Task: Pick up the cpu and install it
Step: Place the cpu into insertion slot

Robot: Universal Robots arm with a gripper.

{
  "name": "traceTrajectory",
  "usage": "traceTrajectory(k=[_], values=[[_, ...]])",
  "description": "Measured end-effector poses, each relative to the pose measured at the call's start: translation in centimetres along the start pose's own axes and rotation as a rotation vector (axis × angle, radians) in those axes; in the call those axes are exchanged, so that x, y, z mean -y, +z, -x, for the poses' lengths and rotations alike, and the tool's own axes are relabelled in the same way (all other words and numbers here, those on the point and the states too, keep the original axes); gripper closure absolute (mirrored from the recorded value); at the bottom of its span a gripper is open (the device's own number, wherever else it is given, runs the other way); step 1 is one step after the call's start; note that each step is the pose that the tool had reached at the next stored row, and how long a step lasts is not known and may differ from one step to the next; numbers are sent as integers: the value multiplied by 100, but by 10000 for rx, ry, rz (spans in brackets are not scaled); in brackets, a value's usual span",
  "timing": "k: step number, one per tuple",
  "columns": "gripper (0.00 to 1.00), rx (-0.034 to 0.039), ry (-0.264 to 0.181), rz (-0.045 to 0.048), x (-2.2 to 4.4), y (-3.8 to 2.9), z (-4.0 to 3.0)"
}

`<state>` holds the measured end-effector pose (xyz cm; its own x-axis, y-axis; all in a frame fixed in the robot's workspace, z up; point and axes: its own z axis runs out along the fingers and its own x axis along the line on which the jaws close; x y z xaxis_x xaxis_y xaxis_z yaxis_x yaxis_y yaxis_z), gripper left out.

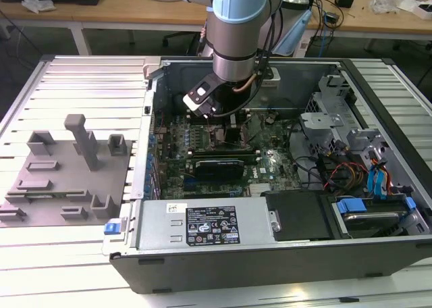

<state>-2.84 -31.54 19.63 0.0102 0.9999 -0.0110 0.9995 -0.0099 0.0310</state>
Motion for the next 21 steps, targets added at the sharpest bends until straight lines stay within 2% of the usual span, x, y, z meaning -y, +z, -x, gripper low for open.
traceTrajectory(k=[21], values=[[45, -3, -103, 2, 0, 1, -11]])
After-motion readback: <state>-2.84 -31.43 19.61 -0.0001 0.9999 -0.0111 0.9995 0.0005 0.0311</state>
